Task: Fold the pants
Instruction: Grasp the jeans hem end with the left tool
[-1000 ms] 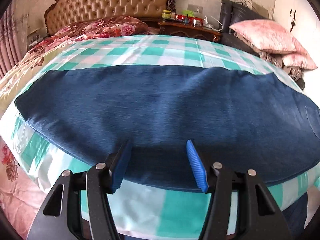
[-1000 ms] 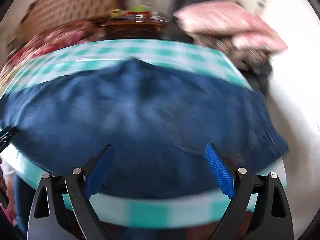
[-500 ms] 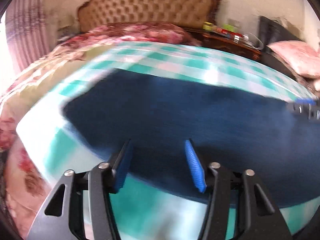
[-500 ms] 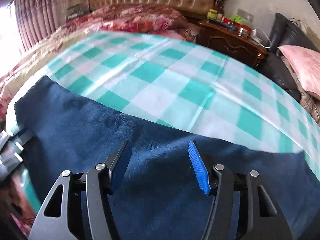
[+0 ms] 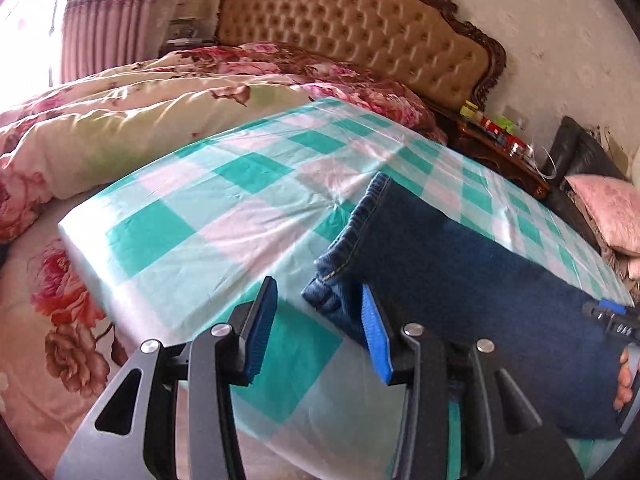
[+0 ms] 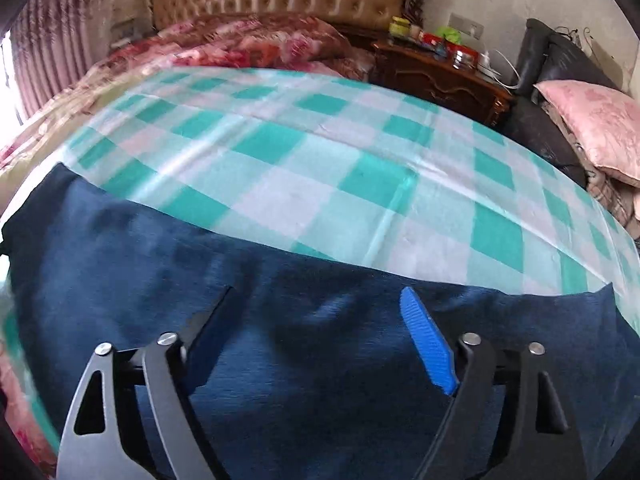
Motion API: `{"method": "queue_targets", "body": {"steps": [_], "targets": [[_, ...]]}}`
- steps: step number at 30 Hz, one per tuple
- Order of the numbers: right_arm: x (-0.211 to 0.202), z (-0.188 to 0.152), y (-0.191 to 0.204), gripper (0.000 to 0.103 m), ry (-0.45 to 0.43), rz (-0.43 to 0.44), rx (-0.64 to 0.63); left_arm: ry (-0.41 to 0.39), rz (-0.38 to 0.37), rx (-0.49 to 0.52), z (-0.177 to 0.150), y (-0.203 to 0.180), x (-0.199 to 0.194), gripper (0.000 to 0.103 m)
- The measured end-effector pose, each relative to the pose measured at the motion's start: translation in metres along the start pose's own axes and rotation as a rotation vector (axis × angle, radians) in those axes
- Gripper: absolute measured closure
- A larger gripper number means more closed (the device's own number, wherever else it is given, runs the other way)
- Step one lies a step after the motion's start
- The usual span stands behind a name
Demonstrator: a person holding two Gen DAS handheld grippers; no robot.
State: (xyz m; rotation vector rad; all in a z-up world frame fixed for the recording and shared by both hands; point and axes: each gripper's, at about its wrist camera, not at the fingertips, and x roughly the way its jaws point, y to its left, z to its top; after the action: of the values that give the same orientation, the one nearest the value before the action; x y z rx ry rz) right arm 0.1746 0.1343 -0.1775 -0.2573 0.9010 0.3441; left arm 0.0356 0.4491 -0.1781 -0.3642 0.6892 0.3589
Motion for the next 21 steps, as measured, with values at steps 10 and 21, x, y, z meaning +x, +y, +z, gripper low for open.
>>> {"method": "queue_targets", "body": {"steps": [10, 21], "targets": [[0.001, 0.016, 0.080, 0.038, 0.014, 0.122, -0.114, 0.066, -0.052, 0.092, 0.002, -0.010, 0.010, 0.083], [0.009, 0.019, 0.084, 0.040, 0.058, 0.146, -0.088, 0.049, -0.046, 0.116, 0.016, -0.029, -0.019, 0.087]]}}
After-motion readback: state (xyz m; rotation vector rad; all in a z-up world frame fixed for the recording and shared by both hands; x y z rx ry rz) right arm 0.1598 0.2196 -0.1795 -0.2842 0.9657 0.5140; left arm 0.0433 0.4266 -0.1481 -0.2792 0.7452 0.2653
